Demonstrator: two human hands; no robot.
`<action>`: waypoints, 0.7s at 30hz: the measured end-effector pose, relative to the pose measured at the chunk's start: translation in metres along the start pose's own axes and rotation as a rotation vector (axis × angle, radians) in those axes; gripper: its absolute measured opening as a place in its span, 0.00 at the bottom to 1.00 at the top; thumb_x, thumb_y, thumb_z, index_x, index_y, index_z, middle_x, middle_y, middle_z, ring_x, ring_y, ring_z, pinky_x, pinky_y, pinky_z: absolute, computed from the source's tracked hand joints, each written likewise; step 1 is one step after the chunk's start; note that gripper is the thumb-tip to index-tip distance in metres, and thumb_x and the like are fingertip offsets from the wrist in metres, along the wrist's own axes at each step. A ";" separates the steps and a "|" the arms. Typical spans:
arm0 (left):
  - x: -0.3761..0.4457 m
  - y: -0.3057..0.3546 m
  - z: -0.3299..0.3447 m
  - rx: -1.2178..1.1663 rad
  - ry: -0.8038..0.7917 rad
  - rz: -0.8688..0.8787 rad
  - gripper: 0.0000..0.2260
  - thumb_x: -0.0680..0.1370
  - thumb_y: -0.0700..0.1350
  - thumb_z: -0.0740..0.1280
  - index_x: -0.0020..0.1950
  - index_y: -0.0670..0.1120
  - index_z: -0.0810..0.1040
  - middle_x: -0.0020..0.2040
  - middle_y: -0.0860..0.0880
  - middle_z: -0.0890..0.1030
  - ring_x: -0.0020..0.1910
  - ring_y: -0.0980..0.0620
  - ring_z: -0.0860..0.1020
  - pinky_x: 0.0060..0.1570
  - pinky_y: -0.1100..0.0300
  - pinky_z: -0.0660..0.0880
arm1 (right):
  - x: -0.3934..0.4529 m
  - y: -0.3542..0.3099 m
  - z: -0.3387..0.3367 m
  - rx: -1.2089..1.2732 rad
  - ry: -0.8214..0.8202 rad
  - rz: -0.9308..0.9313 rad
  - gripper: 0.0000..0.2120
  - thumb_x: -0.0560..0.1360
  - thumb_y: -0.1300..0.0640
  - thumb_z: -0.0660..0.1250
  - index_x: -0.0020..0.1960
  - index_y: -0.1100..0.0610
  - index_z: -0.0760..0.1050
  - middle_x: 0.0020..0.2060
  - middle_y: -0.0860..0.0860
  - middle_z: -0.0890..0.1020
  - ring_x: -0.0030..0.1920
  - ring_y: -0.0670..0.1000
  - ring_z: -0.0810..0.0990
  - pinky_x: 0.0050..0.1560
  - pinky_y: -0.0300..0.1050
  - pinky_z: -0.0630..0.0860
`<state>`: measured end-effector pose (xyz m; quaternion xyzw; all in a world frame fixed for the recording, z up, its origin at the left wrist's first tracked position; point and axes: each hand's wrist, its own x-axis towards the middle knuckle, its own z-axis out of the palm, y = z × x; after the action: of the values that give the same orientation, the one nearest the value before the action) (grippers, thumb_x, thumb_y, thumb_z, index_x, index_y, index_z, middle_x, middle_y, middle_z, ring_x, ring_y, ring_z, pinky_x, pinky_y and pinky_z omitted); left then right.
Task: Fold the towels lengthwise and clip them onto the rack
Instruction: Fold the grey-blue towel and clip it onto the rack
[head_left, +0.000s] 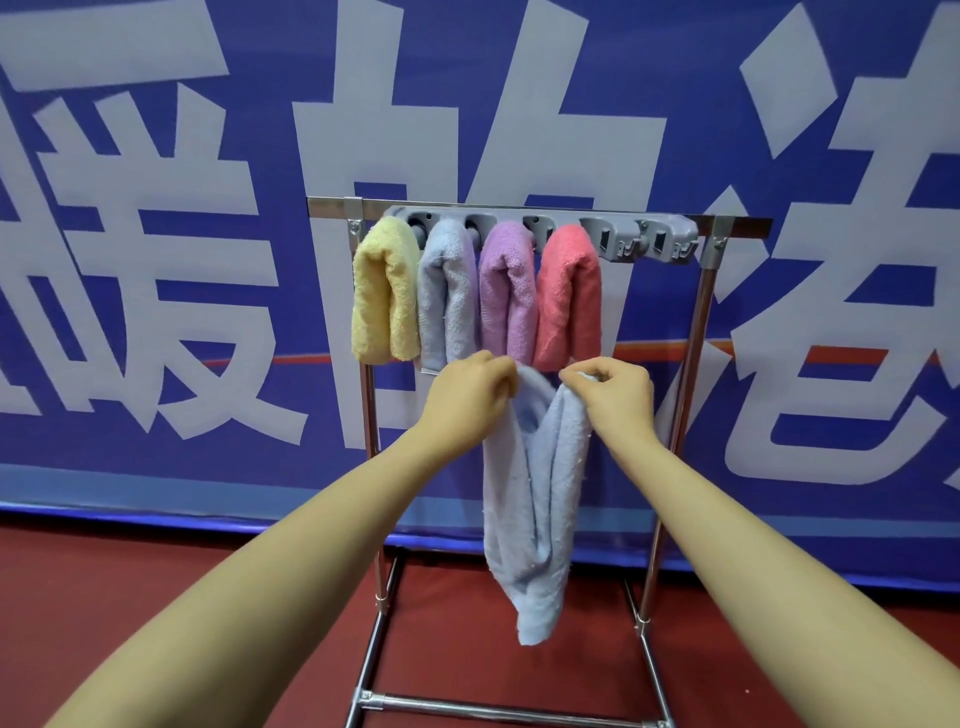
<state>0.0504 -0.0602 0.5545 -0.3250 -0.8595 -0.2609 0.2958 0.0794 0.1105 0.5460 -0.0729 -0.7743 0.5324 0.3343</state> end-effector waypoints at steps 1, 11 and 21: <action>0.002 -0.001 -0.001 -0.109 0.004 -0.114 0.11 0.72 0.34 0.58 0.40 0.43 0.78 0.40 0.45 0.79 0.40 0.42 0.76 0.38 0.54 0.70 | 0.001 0.000 -0.003 0.016 0.024 0.007 0.05 0.69 0.61 0.71 0.36 0.53 0.83 0.34 0.45 0.83 0.40 0.44 0.81 0.48 0.41 0.76; 0.021 -0.020 -0.033 -0.410 0.257 -0.630 0.20 0.74 0.29 0.52 0.48 0.42 0.83 0.52 0.46 0.81 0.49 0.51 0.76 0.48 0.61 0.73 | 0.016 -0.017 -0.024 0.265 0.304 0.052 0.11 0.75 0.67 0.63 0.54 0.60 0.81 0.48 0.50 0.82 0.50 0.46 0.79 0.54 0.35 0.74; 0.034 -0.033 -0.060 -0.408 0.270 -0.784 0.16 0.74 0.32 0.52 0.43 0.44 0.78 0.37 0.52 0.74 0.39 0.52 0.70 0.33 0.61 0.66 | 0.028 -0.016 -0.036 0.145 0.462 0.141 0.22 0.75 0.73 0.54 0.50 0.56 0.83 0.55 0.54 0.80 0.55 0.53 0.77 0.62 0.47 0.74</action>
<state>0.0268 -0.1066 0.6104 0.0097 -0.8024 -0.5570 0.2139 0.0834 0.1450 0.5804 -0.2221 -0.6304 0.5775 0.4688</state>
